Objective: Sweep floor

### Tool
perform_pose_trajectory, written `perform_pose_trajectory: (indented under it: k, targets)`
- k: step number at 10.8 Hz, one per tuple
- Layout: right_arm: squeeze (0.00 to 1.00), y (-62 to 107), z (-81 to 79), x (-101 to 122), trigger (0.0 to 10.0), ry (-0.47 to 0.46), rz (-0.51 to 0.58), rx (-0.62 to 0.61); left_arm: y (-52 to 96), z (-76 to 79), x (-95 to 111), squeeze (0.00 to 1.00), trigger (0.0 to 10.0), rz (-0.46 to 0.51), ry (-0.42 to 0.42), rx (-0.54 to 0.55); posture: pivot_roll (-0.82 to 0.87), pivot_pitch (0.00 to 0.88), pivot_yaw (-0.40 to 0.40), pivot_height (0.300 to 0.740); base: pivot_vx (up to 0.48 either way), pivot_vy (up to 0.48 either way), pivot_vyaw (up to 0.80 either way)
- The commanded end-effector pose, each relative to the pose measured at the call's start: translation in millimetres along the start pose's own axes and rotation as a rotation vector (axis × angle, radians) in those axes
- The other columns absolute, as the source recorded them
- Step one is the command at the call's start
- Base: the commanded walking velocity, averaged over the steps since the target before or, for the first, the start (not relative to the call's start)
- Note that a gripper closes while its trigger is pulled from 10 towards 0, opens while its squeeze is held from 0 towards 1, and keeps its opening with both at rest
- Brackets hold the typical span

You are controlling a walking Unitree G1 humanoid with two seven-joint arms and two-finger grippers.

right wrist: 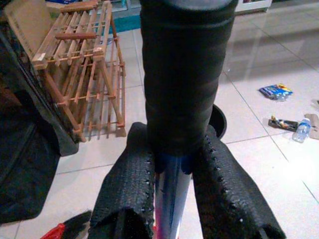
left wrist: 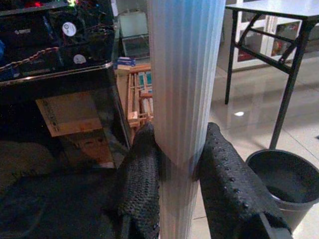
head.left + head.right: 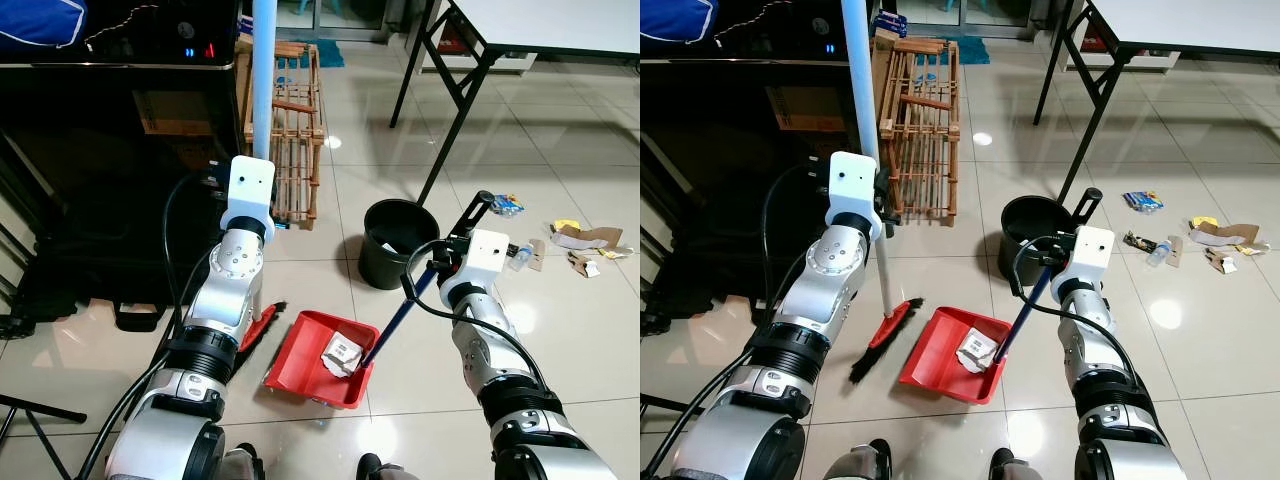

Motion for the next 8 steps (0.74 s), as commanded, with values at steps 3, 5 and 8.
perform_pose_trajectory:
  k: [3,5,8]
  targets:
    - [0.0,-2.1,5.9,16,10.0,0.0,0.068,-0.024,-3.3,8.4,17,0.0,10.0,0.06,-0.005,-0.037,0.0,0.17,-0.014,0.74,0.0,0.0,0.0]
    - [0.0,-2.4,22.7,31,10.0,0.01,0.108,-0.07,-2.0,8.4,15,0.0,10.0,0.07,-0.003,-0.062,0.0,0.172,-0.011,0.74,0.0,0.0,0.0]
    - [0.0,0.2,53.1,68,10.0,0.05,0.205,-0.134,-3.7,3.7,13,0.0,10.0,0.07,-0.011,-0.064,-0.02,0.173,0.009,0.74,0.0,0.0,0.0]
Point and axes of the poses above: a point about 5 cm out from each wrist's last joint towards the gripper, its own y axis pointing back from the gripper into the wrist, its own x axis along the axis of the wrist's last joint, z = x × y, the point moved 3 cm from there along -y, pointing out of the wrist towards the gripper, and after that the axes turned 10 degrees about -y, right-handed, at the moved point
